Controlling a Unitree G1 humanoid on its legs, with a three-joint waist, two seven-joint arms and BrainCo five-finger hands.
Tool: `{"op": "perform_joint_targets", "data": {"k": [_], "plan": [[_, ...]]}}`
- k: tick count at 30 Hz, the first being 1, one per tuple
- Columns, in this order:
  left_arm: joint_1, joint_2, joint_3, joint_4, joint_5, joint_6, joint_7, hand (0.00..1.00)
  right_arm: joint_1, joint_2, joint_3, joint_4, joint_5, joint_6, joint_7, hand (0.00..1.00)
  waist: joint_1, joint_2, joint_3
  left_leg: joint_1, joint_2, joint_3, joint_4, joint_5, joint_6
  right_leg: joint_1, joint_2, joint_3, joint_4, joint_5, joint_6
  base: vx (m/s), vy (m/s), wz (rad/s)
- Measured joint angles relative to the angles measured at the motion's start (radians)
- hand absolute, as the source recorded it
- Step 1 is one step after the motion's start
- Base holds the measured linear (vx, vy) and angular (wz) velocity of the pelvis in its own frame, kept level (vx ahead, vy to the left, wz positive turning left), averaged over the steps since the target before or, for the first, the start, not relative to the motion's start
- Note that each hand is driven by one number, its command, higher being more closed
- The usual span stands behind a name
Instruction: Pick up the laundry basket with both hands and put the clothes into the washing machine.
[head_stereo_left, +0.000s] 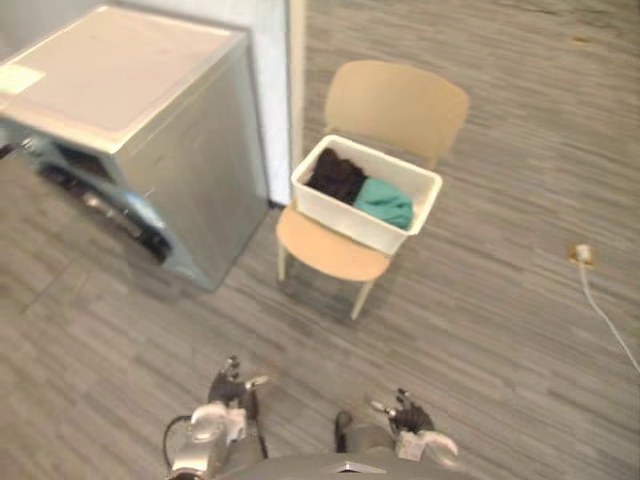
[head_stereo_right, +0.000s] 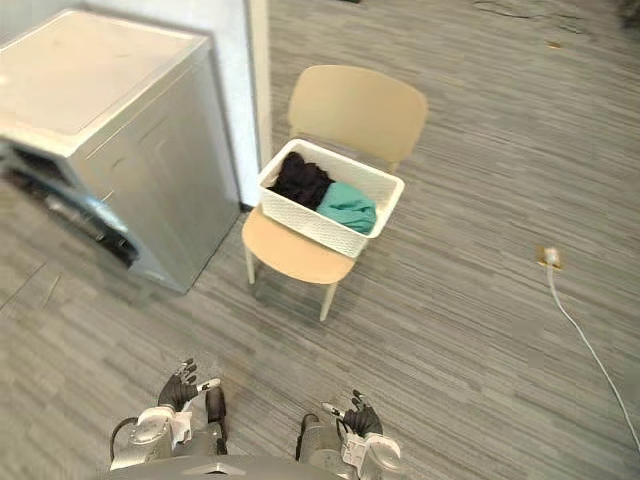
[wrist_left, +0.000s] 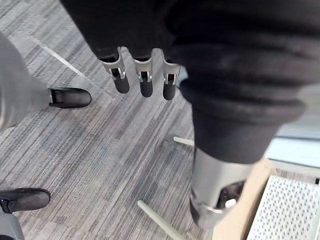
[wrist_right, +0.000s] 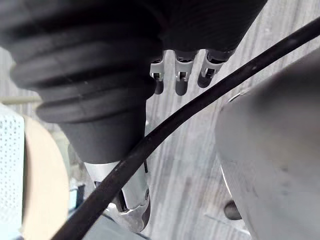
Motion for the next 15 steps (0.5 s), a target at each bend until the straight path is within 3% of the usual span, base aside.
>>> {"op": "perform_joint_targets", "data": {"k": [1,3,4,5,6,7,8,9,10,11,13,15], "plan": [[0.005,0.0,0.008,-0.01,-0.001,0.0,0.0,0.0,0.003,-0.005,0.015,-0.002,-0.006,0.0,-0.001,0.0,0.013,0.003,-0.003,-0.018,-0.003,0.001,0.004,0.03,0.024,-0.007,-0.012,-0.038,0.029,-0.011,-0.015,0.0,-0.041,1.06],[0.007,-0.007,0.019,-0.051,-0.006,0.0,0.002,0.0,-0.003,-0.004,0.022,-0.022,-0.006,0.002,-0.004,0.0,0.009,-0.022,0.0,-0.069,-0.002,0.174,0.022,-0.042,0.154,-0.011,-0.064,-0.136,0.049,-0.01,-0.022,0.04,-0.057,1.37],[0.005,-0.011,0.02,-0.062,-0.006,-0.002,0.002,0.0,0.0,0.004,0.02,-0.034,-0.006,0.003,-0.005,0.0,0.005,-0.025,-0.001,-0.079,0.006,0.256,0.038,-0.063,0.173,-0.007,-0.089,-0.165,0.039,0.0,-0.025,0.15,0.042,1.71],[-0.009,-0.029,0.018,-0.087,-0.006,-0.002,0.002,0.0,0.008,0.003,0.01,-0.046,-0.006,0.002,-0.007,0.0,0.005,-0.018,0.008,-0.096,0.05,0.461,0.088,-0.038,0.178,0.012,-0.121,-0.243,0.043,0.006,-0.029,0.16,0.114,1.49],[-0.003,-0.037,0.016,-0.095,-0.007,-0.002,0.001,0.0,0.01,0.001,0.006,-0.049,-0.006,0.003,-0.008,0.0,0.008,-0.007,0.006,-0.085,0.063,0.496,0.11,-0.007,0.191,0.02,-0.121,-0.262,0.053,0.005,-0.028,0.21,0.167,1.53],[0.005,-0.039,0.013,-0.109,-0.008,-0.002,0.0,0.0,0.006,0.001,-0.01,-0.053,-0.005,0.005,-0.012,0.0,0.013,0.001,0.012,-0.062,0.073,0.505,0.144,0.079,0.141,0.042,-0.12,-0.271,0.095,-0.009,-0.023,0.14,0.095,0.97],[0.003,-0.036,0.014,-0.114,-0.008,-0.002,0.0,0.0,0.006,0.006,-0.012,-0.064,-0.005,0.003,-0.021,0.0,0.011,-0.003,0.017,-0.062,0.071,0.48,0.155,0.083,0.127,0.037,-0.13,-0.273,0.131,-0.012,-0.027,0.11,0.033,1.2],[0.004,-0.021,0.019,-0.126,-0.009,-0.008,0.0,0.0,0.004,0.034,-0.013,-0.081,-0.005,-0.002,-0.027,0.0,0.013,-0.015,0.025,-0.069,0.052,0.423,0.179,0.077,0.116,0.039,-0.149,-0.24,0.106,-0.02,-0.036,0.04,-0.042,1.01],[0.003,-0.006,0.021,-0.124,-0.009,-0.011,0.003,0.0,0.003,0.048,-0.012,-0.081,-0.005,-0.01,-0.027,0.0,0.012,-0.04,0.022,-0.072,0.031,0.405,0.189,0.076,0.11,0.048,-0.166,-0.236,0.098,-0.025,-0.015,0.04,-0.054,1.18],[0.003,0.011,0.02,-0.121,-0.008,-0.012,0.01,0.0,-0.005,0.058,-0.012,-0.075,-0.005,-0.015,-0.028,0.0,0.008,-0.043,0.022,-0.08,0.011,0.362,0.19,0.071,0.102,0.076,-0.19,-0.266,0.093,-0.039,0.01,0.03,0.005,0.82],[-0.001,0.009,0.026,-0.117,-0.009,-0.015,0.028,0.0,-0.017,0.058,-0.013,-0.068,-0.005,-0.014,-0.028,0.0,0.019,-0.028,0.028,-0.089,-0.001,0.358,0.181,0.025,0.09,0.088,-0.209,-0.314,0.086,-0.042,0.042,0.0,0.064,0.56],[-0.006,-0.002,0.038,-0.069,-0.018,-0.015,0.042,0.0,-0.02,0.057,-0.032,-0.062,-0.003,-0.014,-0.028,0.0,0.004,-0.009,0.034,-0.095,0.0,0.433,0.19,-0.014,0.08,0.112,-0.228,-0.359,0.05,-0.025,0.062,0.02,0.154,0.59]]}}
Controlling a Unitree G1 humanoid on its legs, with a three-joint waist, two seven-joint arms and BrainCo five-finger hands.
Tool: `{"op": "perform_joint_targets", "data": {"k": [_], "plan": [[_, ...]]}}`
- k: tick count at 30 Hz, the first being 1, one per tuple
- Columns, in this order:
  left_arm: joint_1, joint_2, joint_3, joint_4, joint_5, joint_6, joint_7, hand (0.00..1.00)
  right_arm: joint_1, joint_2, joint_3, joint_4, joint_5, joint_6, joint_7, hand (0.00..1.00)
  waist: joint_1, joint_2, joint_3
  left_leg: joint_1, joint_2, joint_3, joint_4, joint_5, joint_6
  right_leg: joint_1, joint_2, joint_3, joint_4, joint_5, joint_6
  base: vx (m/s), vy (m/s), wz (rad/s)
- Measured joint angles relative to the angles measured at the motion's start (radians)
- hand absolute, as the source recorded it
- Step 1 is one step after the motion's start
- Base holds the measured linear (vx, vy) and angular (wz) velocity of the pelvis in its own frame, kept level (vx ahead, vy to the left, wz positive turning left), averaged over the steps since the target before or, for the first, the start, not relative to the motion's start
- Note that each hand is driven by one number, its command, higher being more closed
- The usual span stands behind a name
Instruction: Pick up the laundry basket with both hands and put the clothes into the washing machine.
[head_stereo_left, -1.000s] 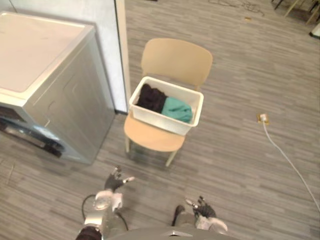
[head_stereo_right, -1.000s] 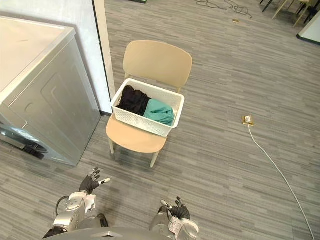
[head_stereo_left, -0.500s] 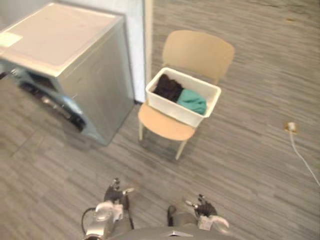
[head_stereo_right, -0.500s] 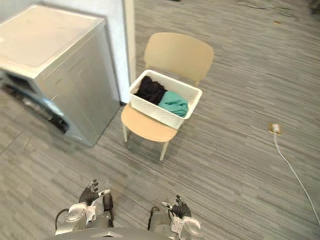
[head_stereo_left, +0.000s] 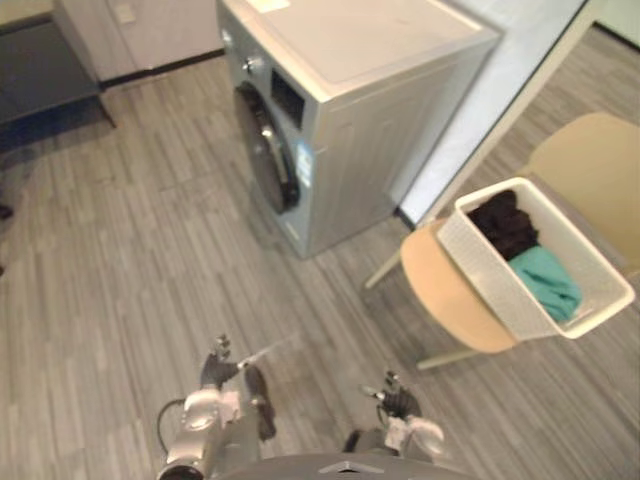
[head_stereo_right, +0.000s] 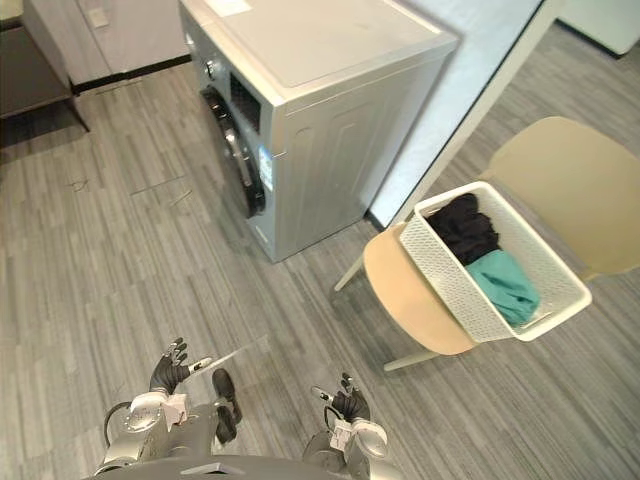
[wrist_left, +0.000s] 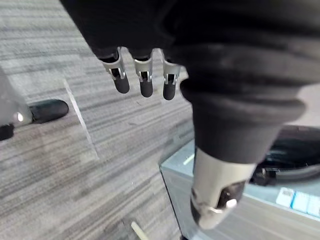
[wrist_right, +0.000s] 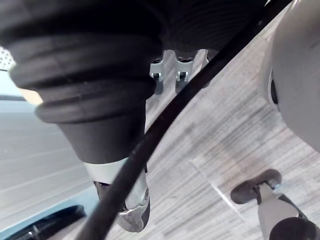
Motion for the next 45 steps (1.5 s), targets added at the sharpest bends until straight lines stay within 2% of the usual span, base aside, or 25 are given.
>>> {"op": "perform_joint_targets", "data": {"k": [3,4,6,7,8,10,12,13,14,15,17,19,21,24,25,26,28,31,34,36,38,39,40,41,45], "plan": [[0.001,-0.009,-0.001,0.046,-0.022,0.0,0.0,0.0,-0.037,-0.027,-0.039,0.096,0.013,0.002,-0.004,0.0,-0.011,0.019,0.003,-0.006,-0.053,0.042,0.023,-0.02,0.033,0.051,-0.046,-0.052,-0.049,0.009,0.018,0.11,0.226,0.61],[0.001,-0.009,-0.003,0.06,-0.031,0.0,0.001,0.0,-0.047,-0.034,-0.05,0.132,0.027,0.005,-0.009,0.0,-0.013,0.016,0.005,-0.011,-0.089,0.035,0.046,-0.067,0.052,0.074,-0.079,-0.069,-0.05,0.001,0.012,0.18,0.29,0.66],[0.013,-0.007,-0.022,0.058,-0.031,-0.001,0.003,0.0,-0.035,-0.037,-0.065,0.149,0.043,0.002,-0.018,0.0,-0.017,0.014,0.009,-0.021,-0.104,0.037,0.165,-0.162,0.058,0.093,-0.146,-0.078,0.037,-0.04,-0.096,0.23,0.252,0.49],[0.02,-0.007,-0.021,0.074,-0.031,0.0,0.0,0.0,-0.048,-0.049,-0.062,0.138,0.047,0.0,-0.018,0.0,-0.023,0.015,0.015,-0.003,-0.134,0.029,0.198,-0.212,0.095,0.037,-0.195,0.005,0.2,-0.036,-0.225,0.25,0.241,0.27],[0.012,-0.011,-0.021,0.073,-0.031,0.001,0.0,0.0,-0.069,-0.059,-0.057,0.135,0.048,0.0,-0.02,0.0,-0.035,0.024,0.021,0.013,-0.15,0.025,0.181,-0.225,0.092,-0.039,-0.191,0.106,0.329,-0.03,-0.263,0.3,0.307,0.2],[-0.003,-0.012,-0.014,0.073,-0.03,0.001,0.003,0.0,-0.086,-0.059,-0.041,0.1,0.048,-0.004,-0.021,0.0,-0.033,0.043,0.037,0.084,-0.165,0.029,0.096,-0.222,0.086,-0.159,-0.095,0.246,0.491,-0.055,-0.201,0.27,0.271,-0.03],[-0.002,-0.019,0.018,0.082,-0.028,0.0,0.005,0.0,-0.073,-0.057,-0.014,0.041,0.049,-0.01,-0.02,0.0,-0.049,0.069,0.048,0.183,-0.179,0.025,-0.01,-0.208,0.06,-0.231,0.07,0.284,0.485,-0.084,-0.148,0.26,0.225,-0.12],[-0.011,-0.023,0.02,0.097,-0.028,-0.001,0.007,0.0,-0.068,-0.06,-0.014,0.022,0.05,-0.009,-0.02,0.0,-0.053,0.071,0.051,0.2,-0.174,0.028,-0.023,-0.229,-0.016,-0.246,0.115,0.29,0.448,-0.082,-0.151,0.34,0.157,0.04],[-0.046,-0.004,0.051,0.113,-0.029,-0.005,0.008,0.0,-0.059,-0.008,-0.016,-0.022,0.05,-0.019,-0.024,0.0,-0.062,0.006,0.071,0.169,-0.066,0.128,0.242,-0.402,0.032,-0.291,0.109,0.287,0.343,-0.061,-0.13,0.29,0.062,0.04],[-0.065,-0.012,0.044,0.123,-0.029,-0.007,0.015,0.0,-0.025,-0.001,-0.021,-0.075,0.048,-0.031,-0.024,0.0,-0.061,0.037,0.068,0.176,0.041,0.086,0.247,-0.328,0.01,-0.335,0.117,0.259,0.326,-0.052,-0.111,0.3,0.07,0.14],[-0.121,-0.015,0.051,0.162,-0.027,0.0,0.026,0.0,-0.037,-0.005,-0.017,-0.075,0.045,-0.028,-0.027,0.0,-0.066,-0.006,0.087,0.21,-0.021,0.075,0.228,-0.33,-0.029,-0.377,0.092,0.261,0.193,-0.013,-0.12,0.23,-0.033,0.08],[-0.154,-0.041,0.06,0.173,-0.026,-0.002,0.025,0.0,-0.016,0.006,-0.015,-0.091,0.041,-0.025,-0.036,0.0,-0.089,-0.002,0.086,0.263,-0.047,0.04,0.177,-0.322,-0.042,-0.368,0.127,0.26,0.077,0.103,-0.148,0.29,-0.082,0.53],[-0.145,-0.072,0.057,0.179,-0.026,-0.002,0.024,0.0,0.015,0.0,-0.016,-0.093,0.04,-0.022,-0.038,0.0,-0.103,0.002,0.087,0.339,-0.046,-0.002,0.178,-0.34,-0.078,-0.296,0.133,0.261,0.114,0.141,-0.148,0.44,-0.138,0.74],[-0.109,-0.089,0.059,0.17,-0.027,-0.002,0.023,0.0,0.029,-0.016,-0.015,-0.096,0.037,-0.022,-0.038,0.0,-0.095,0.032,0.086,0.271,0.09,-0.014,0.55,-0.311,-0.075,-0.204,0.151,0.244,0.157,0.04,-0.152,0.41,-0.186,0.08],[-0.09,-0.09,0.06,0.169,-0.027,0.0,0.023,0.0,0.031,-0.024,-0.015,-0.097,0.037,-0.022,-0.039,0.0,-0.087,0.05,0.083,0.217,0.158,-0.04,0.727,-0.22,-0.035,-0.168,0.17,0.253,0.162,0.012,-0.166,0.43,-0.133,-0.62],[-0.069,-0.089,0.063,0.16,-0.027,0.001,0.024,0.0,0.035,-0.026,-0.015,-0.097,0.037,-0.022,-0.044,0.0,-0.073,0.054,0.081,0.163,0.213,-0.058,0.864,-0.154,-0.029,-0.136,0.188,0.274,0.154,-0.004,-0.179,0.43,-0.115,-0.72],[-0.053,-0.082,0.06,0.131,-0.027,0.002,0.022,0.0,0.041,-0.021,-0.009,-0.107,0.037,-0.022,-0.045,0.0,-0.061,0.048,0.077,0.121,0.255,-0.038,0.893,-0.224,-0.038,-0.083,0.198,0.332,0.107,-0.006,-0.182,0.48,-0.072,-0.83],[-0.052,-0.081,0.062,0.11,-0.027,0.002,0.021,0.0,0.057,-0.021,0.016,-0.14,0.037,-0.022,-0.044,0.0,-0.049,0.037,0.08,0.115,0.258,-0.022,0.766,-0.265,-0.031,-0.035,0.196,0.396,0.06,-0.006,-0.181,0.34,0.043,-0.68],[-0.041,-0.08,0.068,0.097,-0.027,0.0,0.021,0.0,0.05,-0.02,0.065,-0.149,0.036,-0.022,-0.043,0.0,-0.032,0.029,0.069,0.071,0.222,-0.108,0.49,-0.277,-0.05,-0.015,0.189,0.49,0.018,0.001,-0.169,0.26,0.225,-0.9],[-0.027,-0.081,0.094,0.104,-0.029,0.0,0.021,0.0,0.052,-0.019,0.094,-0.166,0.01,-0.022,-0.042,0.0,-0.014,0.023,0.067,0.058,0.178,-0.236,0.288,-0.245,-0.066,-0.021,0.171,0.571,0.012,-0.003,-0.136,0.23,0.41,-1.24],[-0.008,-0.086,0.128,0.114,-0.031,-0.003,0.024,0.0,0.053,-0.022,0.114,-0.173,-0.003,-0.022,-0.041,0.0,-0.008,0.036,0.042,0.059,0.151,-0.375,0.124,-0.142,-0.072,-0.055,0.163,0.664,0.017,-0.031,-0.059,0.21,0.511,-1.36],[0.013,-0.092,0.139,0.127,-0.033,-0.008,0.025,0.0,0.053,-0.03,0.122,-0.174,-0.003,-0.023,-0.039,0.0,0.0,0.072,0.018,0.067,0.159,-0.432,0.087,-0.068,-0.12,-0.076,0.173,0.705,0.022,-0.057,0.003,0.2,0.576,-1.28],[0.003,-0.085,0.153,0.145,-0.038,-0.009,0.025,0.0,0.043,-0.021,0.122,-0.157,-0.004,-0.02,-0.04,0.0,-0.007,0.056,0.018,0.065,0.154,-0.42,0.12,-0.096,-0.239,-0.077,0.158,0.729,0.03,-0.068,0.028,0.2,0.641,-1.0],[-0.011,-0.076,0.183,0.148,-0.049,-0.014,0.034,0.0,0.046,0.006,0.134,-0.156,-0.005,-0.017,-0.035,0.0,-0.018,0.009,0.007,0.059,0.113,-0.375,0.173,-0.155,-0.203,-0.086,0.111,0.759,0.017,-0.052,0.033,0.13,0.455,-0.81],[-0.013,-0.07,0.192,0.151,-0.047,-0.024,0.037,0.0,0.046,0.063,0.222,-0.178,-0.042,-0.018,-0.001,0.0,-0.02,-0.034,-0.032,0.049,0.107,-0.238,0.301,-0.271,-0.162,-0.096,0.061,0.837,-0.105,0.083,0.078,0.11,0.369,-0.96]]}}
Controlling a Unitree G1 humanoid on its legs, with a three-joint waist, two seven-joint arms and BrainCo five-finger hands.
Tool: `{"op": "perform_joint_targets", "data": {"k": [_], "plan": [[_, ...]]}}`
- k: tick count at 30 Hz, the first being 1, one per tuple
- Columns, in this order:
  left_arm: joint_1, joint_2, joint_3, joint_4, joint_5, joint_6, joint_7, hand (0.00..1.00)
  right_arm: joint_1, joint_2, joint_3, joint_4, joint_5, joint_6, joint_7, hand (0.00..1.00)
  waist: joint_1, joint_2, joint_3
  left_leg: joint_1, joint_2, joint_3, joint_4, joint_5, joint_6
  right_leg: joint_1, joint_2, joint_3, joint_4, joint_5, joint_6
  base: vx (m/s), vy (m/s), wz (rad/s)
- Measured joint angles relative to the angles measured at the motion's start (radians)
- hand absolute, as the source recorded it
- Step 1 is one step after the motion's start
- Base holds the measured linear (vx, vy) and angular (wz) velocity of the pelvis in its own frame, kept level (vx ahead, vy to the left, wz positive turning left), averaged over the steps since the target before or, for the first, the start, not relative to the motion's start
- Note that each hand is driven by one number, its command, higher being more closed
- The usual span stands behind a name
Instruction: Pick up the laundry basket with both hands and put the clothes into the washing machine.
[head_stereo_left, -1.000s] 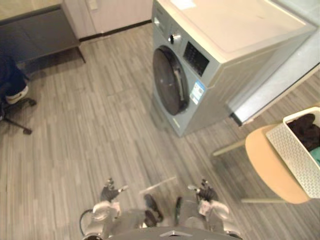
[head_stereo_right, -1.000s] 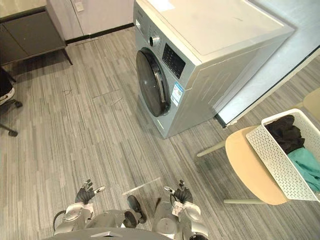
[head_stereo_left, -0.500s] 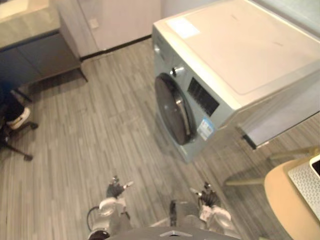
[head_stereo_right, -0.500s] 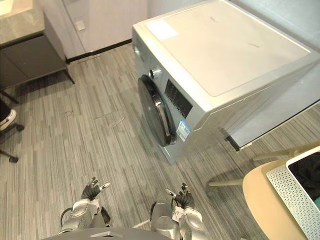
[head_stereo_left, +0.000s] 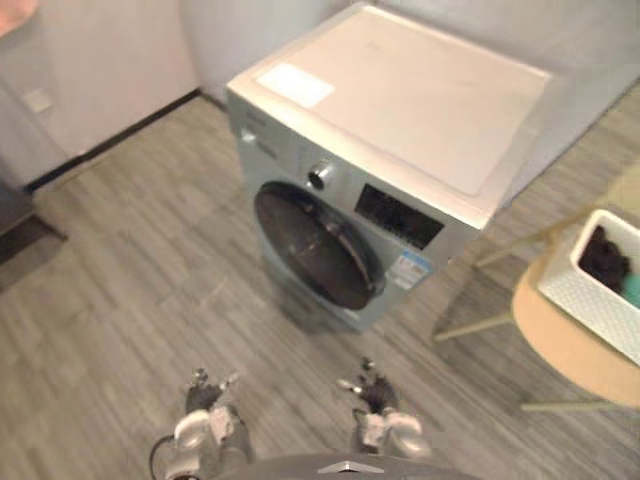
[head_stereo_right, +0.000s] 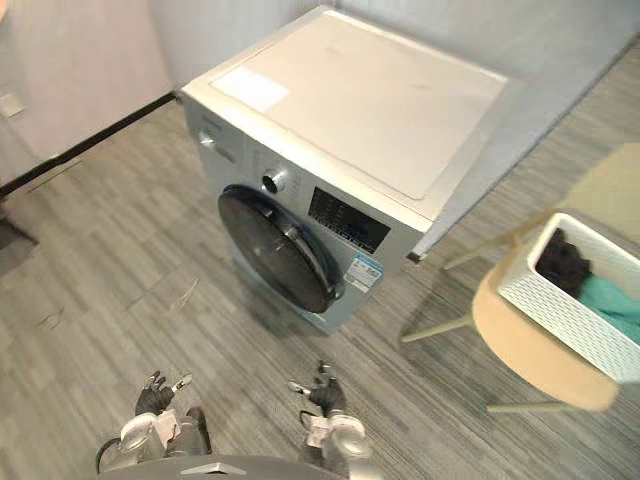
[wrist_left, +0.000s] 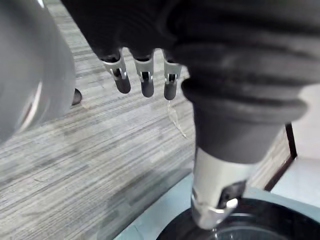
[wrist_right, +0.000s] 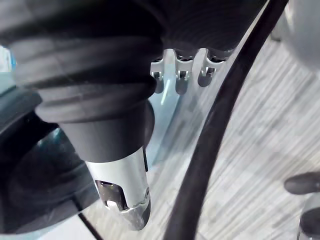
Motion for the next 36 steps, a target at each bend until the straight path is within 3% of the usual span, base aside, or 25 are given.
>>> {"op": "perform_joint_targets", "data": {"k": [2,3,4,5,7,9,11,14,17,20,30,34,36], "plan": [[-0.037,0.007,-0.052,0.002,0.001,0.0,0.0,0.0,-0.055,-0.009,0.055,0.002,0.0,-0.002,0.006,0.0,-0.001,-0.001,-0.007,-0.011,-0.002,0.089,-0.022,-0.006,0.025,-0.073,-0.015,-0.022,-0.071,0.148,-0.02,0.01,0.302,-1.06],[-0.047,0.011,-0.066,0.002,0.001,0.0,0.0,0.0,-0.082,-0.015,0.071,0.006,0.001,-0.002,0.007,0.0,-0.001,0.0,-0.008,-0.013,-0.004,0.114,-0.034,0.002,0.039,-0.092,-0.02,-0.06,-0.092,0.19,-0.033,0.0,0.24,-1.03],[-0.064,0.008,-0.09,-0.001,0.001,0.0,0.0,0.0,-0.123,-0.032,0.099,0.015,0.002,-0.003,0.008,0.0,-0.003,0.02,-0.001,-0.012,-0.005,0.162,-0.079,0.024,0.063,-0.131,-0.036,-0.215,-0.095,0.225,-0.074,0.01,0.174,-0.89],[-0.07,0.013,-0.102,-0.011,-0.001,0.0,0.001,0.0,-0.168,-0.047,0.122,0.029,0.003,-0.003,0.014,0.0,-0.001,0.023,0.001,-0.004,-0.02,0.191,-0.112,0.039,0.074,-0.163,-0.049,-0.398,-0.065,0.211,-0.098,0.02,0.147,-0.86],[-0.078,0.031,-0.119,-0.009,-0.001,0.001,0.002,0.0,-0.227,-0.059,0.111,0.043,0.003,-0.005,0.014,0.0,0.008,0.038,0.01,0.003,-0.04,0.194,-0.112,0.041,0.078,-0.139,-0.061,-0.532,-0.112,0.229,-0.115,0.02,0.104,-0.55],[-0.111,0.043,-0.174,-0.017,-0.005,-0.004,0.0,0.0,-0.314,-0.103,0.069,0.034,-0.003,-0.026,-0.008,0.0,0.005,0.096,0.046,0.003,-0.047,0.164,-0.109,0.041,0.078,-0.113,-0.058,-0.521,-0.145,0.24,-0.118,0.0,0.059,-0.04],[-0.127,0.052,-0.176,-0.02,-0.022,-0.022,0.002,0.0,-0.413,-0.145,0.066,0.039,-0.04,-0.027,-0.048,0.0,0.019,0.127,0.068,-0.024,-0.044,0.152,-0.111,0.051,0.078,-0.123,-0.051,-0.525,-0.18,0.267,-0.074,-0.05,-0.035,0.0],[-0.132,0.053,-0.177,-0.016,-0.041,-0.029,0.008,0.0,-0.502,-0.177,0.047,0.008,-0.062,-0.031,-0.09,0.0,0.025,0.126,0.085,-0.069,-0.04,0.127,-0.121,0.065,0.071,-0.152,-0.039,-0.533,-0.211,0.279,-0.056,-0.06,-0.055,0.0],[-0.143,0.051,-0.188,-0.015,-0.042,-0.028,0.007,0.0,-0.573,-0.199,0.005,-0.041,-0.127,-0.048,-0.147,0.0,0.022,0.103,0.141,-0.097,-0.038,0.098,-0.129,0.085,0.067,-0.157,-0.031,-0.555,-0.231,0.301,-0.058,-0.15,-0.031,0.15],[-0.147,0.054,-0.187,-0.017,-0.045,-0.029,0.008,0.0,-0.591,-0.208,-0.022,-0.06,-0.2,-0.043,-0.19,0.0,0.042,0.087,0.163,-0.123,-0.04,0.083,-0.12,0.093,0.07,-0.168,-0.034,-0.563,-0.23,0.311,-0.065,-0.11,0.014,0.15],[-0.146,0.053,-0.174,-0.04,-0.061,-0.029,0.008,0.0,-0.645,-0.205,-0.057,-0.118,-0.233,-0.043,-0.241,0.0,0.073,0.085,0.22,-0.154,-0.045,0.041,-0.133,0.137,0.074,-0.172,-0.035,-0.593,-0.228,0.325,-0.069,-0.08,0.012,0.12],[-0.144,0.056,-0.175,-0.063,-0.062,-0.033,0.006,0.0,-0.787,-0.248,-0.09,-0.023,-0.225,-0.041,-0.251,0.0,0.067,0.086,0.26,-0.154,-0.051,0.038,-0.168,0.173,0.076,-0.184,-0.035,-0.6,-0.229,0.339,-0.075,-0.09,0.003,0.04],[-0.144,0.058,-0.175,-0.071,-0.074,-0.034,0.003,0.0,-0.934,-0.338,-0.096,0.117,-0.225,-0.024,-0.248,0.0,0.07,0.088,0.275,-0.154,-0.052,0.03,-0.186,0.193,0.074,-0.184,-0.031,-0.606,-0.235,0.351,-0.078,-0.09,0.002,0.07]]}}
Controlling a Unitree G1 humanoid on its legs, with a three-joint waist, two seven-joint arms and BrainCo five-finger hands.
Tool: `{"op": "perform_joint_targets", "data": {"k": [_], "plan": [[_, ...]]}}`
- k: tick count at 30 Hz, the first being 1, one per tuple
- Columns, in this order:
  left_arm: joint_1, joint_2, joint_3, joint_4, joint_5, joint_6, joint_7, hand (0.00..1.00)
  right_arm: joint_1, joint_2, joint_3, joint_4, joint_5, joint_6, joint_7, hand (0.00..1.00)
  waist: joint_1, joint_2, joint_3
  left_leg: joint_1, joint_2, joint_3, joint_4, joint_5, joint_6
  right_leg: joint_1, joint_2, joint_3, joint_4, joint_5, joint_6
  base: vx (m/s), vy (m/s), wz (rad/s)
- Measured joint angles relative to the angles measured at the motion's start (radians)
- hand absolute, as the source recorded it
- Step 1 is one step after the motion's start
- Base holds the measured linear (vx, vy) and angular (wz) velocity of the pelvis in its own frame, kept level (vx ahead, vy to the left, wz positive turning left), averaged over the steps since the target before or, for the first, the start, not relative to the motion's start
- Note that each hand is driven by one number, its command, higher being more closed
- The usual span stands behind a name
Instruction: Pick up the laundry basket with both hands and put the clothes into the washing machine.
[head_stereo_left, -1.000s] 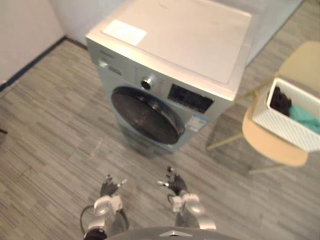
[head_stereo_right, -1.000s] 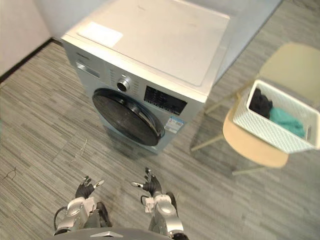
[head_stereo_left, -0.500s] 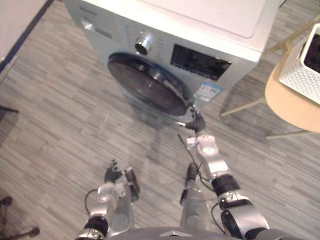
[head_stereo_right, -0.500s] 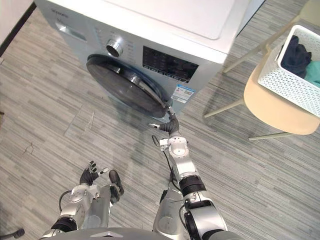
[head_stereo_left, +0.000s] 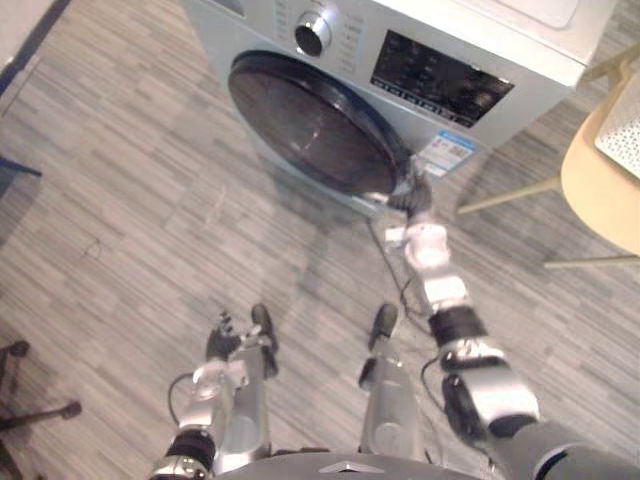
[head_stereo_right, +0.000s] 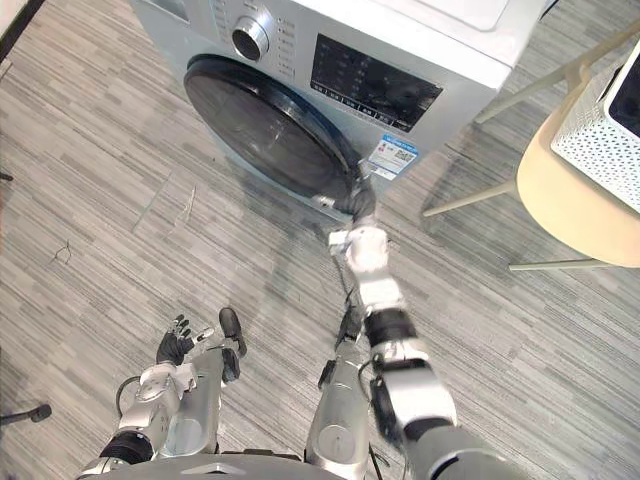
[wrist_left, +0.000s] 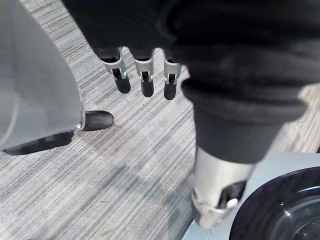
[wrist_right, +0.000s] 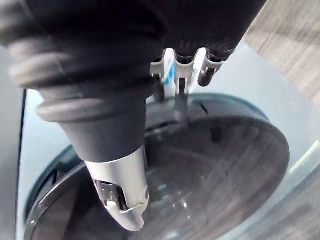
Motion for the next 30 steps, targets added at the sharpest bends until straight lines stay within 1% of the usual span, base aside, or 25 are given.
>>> {"op": "perform_joint_targets", "data": {"k": [1,2,3,4,5,7,8,9,11,12,14,15,16,17,18,19,20,21,23,24,25,26,27,28,30], "plan": [[0.002,0.001,0.0,-0.008,-0.006,0.0,-0.001,0.0,-0.043,-0.023,0.002,0.042,0.0,0.003,0.004,0.0,0.002,0.001,0.004,0.0,0.0,-0.001,-0.005,0.005,0.0,0.0,0.001,-0.001,-0.003,0.003,0.0,-0.1,0.0,0.08],[0.003,0.004,-0.001,-0.022,-0.016,-0.004,-0.007,0.0,-0.117,-0.057,0.013,0.121,-0.019,0.021,0.019,0.0,0.007,0.002,0.007,-0.001,0.0,-0.005,-0.018,0.017,0.0,0.0,0.006,-0.004,-0.012,0.011,-0.004,-0.1,-0.006,0.05],[0.003,0.01,-0.001,-0.03,-0.027,-0.008,-0.014,0.0,-0.159,-0.065,0.018,0.193,-0.056,0.03,0.045,0.0,0.015,0.002,0.007,0.0,0.002,-0.008,-0.03,0.028,-0.003,0.001,0.011,-0.005,-0.022,0.018,-0.009,-0.1,-0.009,0.04],[0.003,0.014,-0.002,-0.031,-0.028,-0.01,-0.017,0.0,-0.18,-0.064,0.019,0.228,-0.071,0.034,0.054,0.0,0.017,0.003,0.007,-0.002,0.003,-0.01,-0.031,0.031,-0.004,0.002,0.014,-0.006,-0.026,0.021,-0.01,-0.07,-0.014,0.04],[0.002,0.017,-0.002,-0.033,-0.03,-0.012,-0.021,0.0,-0.224,-0.068,0.014,0.291,-0.097,0.057,0.068,0.0,0.021,0.009,0.012,-0.004,0.004,-0.015,-0.033,0.037,-0.003,0.004,0.016,-0.008,-0.028,0.023,-0.012,-0.06,-0.011,0.1],[0.004,0.02,-0.001,-0.04,-0.043,-0.014,-0.022,0.0,-0.265,-0.087,0.014,0.332,-0.111,0.081,0.107,0.0,0.026,0.015,0.021,-0.003,0.002,-0.022,-0.049,0.052,-0.002,0.006,0.016,-0.016,-0.029,0.027,-0.014,-0.06,-0.008,0.13],[0.006,0.022,0.0,-0.051,-0.044,-0.014,-0.027,0.0,-0.273,-0.103,0.015,0.332,-0.1,0.087,0.149,0.0,0.029,0.016,0.028,-0.003,0.0,-0.029,-0.061,0.062,-0.002,0.007,0.017,-0.03,-0.029,0.027,-0.015,-0.04,-0.006,0.15],[0.007,0.023,-0.001,-0.058,-0.043,-0.013,-0.033,0.0,-0.275,-0.113,0.015,0.332,-0.082,0.087,0.171,0.0,0.03,0.016,0.031,-0.005,-0.001,-0.035,-0.069,0.07,-0.002,0.007,0.017,-0.033,-0.029,0.027,-0.015,-0.05,-0.007,0.21],[0.011,0.028,-0.009,-0.062,-0.038,-0.006,-0.065,0.0,-0.275,-0.157,0.033,0.331,0.049,0.089,0.27,0.0,0.035,0.016,0.033,-0.003,-0.007,-0.044,-0.109,0.099,-0.002,0.006,0.017,-0.047,-0.034,0.029,-0.016,-0.03,-0.009,0.2],[0.013,0.029,-0.01,-0.062,-0.035,-0.003,-0.072,0.0,-0.275,-0.165,0.049,0.33,0.083,0.089,0.295,0.0,0.035,0.016,0.033,-0.001,-0.008,-0.044,-0.119,0.105,-0.003,0.006,0.018,-0.051,-0.036,0.029,-0.017,-0.02,-0.02,0.14],[0.023,0.03,-0.02,-0.058,-0.029,0.003,-0.102,0.0,-0.273,-0.175,0.113,0.325,0.259,0.09,0.38,0.0,0.038,0.016,0.033,0.008,-0.007,-0.046,-0.157,0.129,-0.007,0.004,0.026,-0.056,-0.044,0.032,-0.021,0.0,-0.015,0.03],[0.026,0.029,-0.023,-0.055,-0.025,0.004,-0.107,0.0,-0.267,-0.175,0.137,0.316,0.297,0.09,0.396,0.0,0.04,0.015,0.033,0.014,-0.007,-0.046,-0.17,0.136,-0.008,0.004,0.028,-0.056,-0.046,0.033,-0.021,0.01,-0.03,-0.05],[0.031,0.029,-0.033,-0.05,-0.022,0.005,-0.11,0.0,-0.25,-0.174,0.176,0.294,0.368,0.091,0.42,0.0,0.043,0.015,0.033,0.024,-0.007,-0.046,-0.186,0.144,-0.011,0.007,0.031,-0.056,-0.049,0.033,-0.022,0.03,-0.038,-0.05],[0.038,0.028,-0.042,-0.039,-0.011,0.005,-0.115,0.0,-0.199,-0.167,0.258,0.222,0.456,0.099,0.445,0.0,0.043,0.015,0.033,0.039,-0.007,-0.046,-0.209,0.154,-0.014,0.016,0.035,-0.058,-0.056,0.033,-0.022,0.03,-0.044,-0.03],[0.038,0.027,-0.043,-0.03,-0.005,0.005,-0.115,0.0,-0.176,-0.161,0.271,0.197,0.489,0.099,0.448,0.0,0.043,0.015,0.032,0.043,-0.007,-0.046,-0.213,0.155,-0.015,0.02,0.037,-0.059,-0.059,0.034,-0.022,0.04,-0.035,-0.01],[0.037,0.028,-0.044,-0.02,-0.004,0.005,-0.116,0.0,-0.142,-0.165,0.309,0.157,0.531,0.105,0.463,0.0,0.04,0.015,0.032,0.051,-0.007,-0.046,-0.225,0.159,-0.016,0.025,0.039,-0.06,-0.063,0.034,-0.022,0.05,-0.034,-0.02],[0.036,0.029,-0.045,-0.011,0.0,0.004,-0.116,0.0,-0.082,-0.172,0.383,0.092,0.619,0.109,0.482,0.0,0.039,0.014,0.032,0.067,-0.006,-0.045,-0.24,0.163,-0.019,0.036,0.044,-0.061,-0.072,0.033,-0.022,0.05,-0.035,-0.03],[0.036,0.029,-0.047,-0.009,0.005,0.003,-0.114,0.0,-0.058,-0.171,0.415,0.064,0.647,0.108,0.491,0.0,0.039,0.014,0.032,0.07,-0.005,-0.045,-0.242,0.163,-0.019,0.038,0.045,-0.061,-0.074,0.033,-0.022,0.06,-0.043,-0.04],[0.03,0.029,-0.057,-0.003,0.017,0.003,-0.113,0.0,0.0,-0.158,0.511,-0.001,0.734,0.113,0.535,0.0,0.035,0.013,0.031,0.072,-0.005,-0.046,-0.248,0.164,-0.02,0.041,0.048,-0.063,-0.08,0.033,-0.022,0.05,-0.036,0.01],[0.02,0.03,-0.067,0.015,0.017,0.002,-0.113,0.0,0.033,-0.138,0.554,-0.005,0.76,0.123,0.563,0.0,0.034,0.012,0.03,0.074,-0.006,-0.049,-0.25,0.165,-0.019,0.048,0.048,-0.068,-0.085,0.033,-0.022,0.04,-0.027,0.08],[0.011,0.03,-0.074,0.023,0.017,0.002,-0.113,0.0,0.053,-0.132,0.575,-0.004,0.772,0.128,0.566,0.0,0.035,0.012,0.03,0.076,-0.006,-0.052,-0.25,0.165,-0.019,0.055,0.048,-0.073,-0.089,0.033,-0.022,0.05,-0.022,0.18],[0.002,0.03,-0.081,0.034,0.025,0.002,-0.112,0.0,0.101,-0.101,0.615,0.0,0.781,0.136,0.582,0.0,0.035,0.01,0.029,0.083,-0.008,-0.063,-0.253,0.165,-0.019,0.073,0.049,-0.086,-0.097,0.033,-0.022,0.04,-0.017,0.19],[0.001,0.031,-0.081,0.04,0.034,0.002,-0.111,0.0,0.149,-0.063,0.632,0.008,0.781,0.142,0.594,0.0,0.035,-0.001,0.022,0.088,-0.011,-0.069,-0.255,0.166,-0.02,0.083,0.049,-0.09,-0.102,0.033,-0.021,0.04,-0.015,0.19],[0.0,0.033,-0.081,0.047,0.035,0.002,-0.11,0.0,0.167,-0.046,0.637,0.008,0.781,0.145,0.599,0.0,0.035,-0.005,0.018,0.089,-0.013,-0.073,-0.255,0.166,-0.02,0.088,0.049,-0.093,-0.104,0.033,-0.021,0.03,-0.008,0.13],[-0.004,0.053,-0.081,0.064,0.035,0.002,-0.104,0.0,0.209,-0.002,0.636,0.01,0.78,0.143,0.599,0.0,0.035,-0.032,-0.002,0.089,-0.017,-0.077,-0.255,0.166,-0.02,0.092,0.046,-0.096,-0.107,0.033,-0.021,0.01,0.001,0.09]]}}
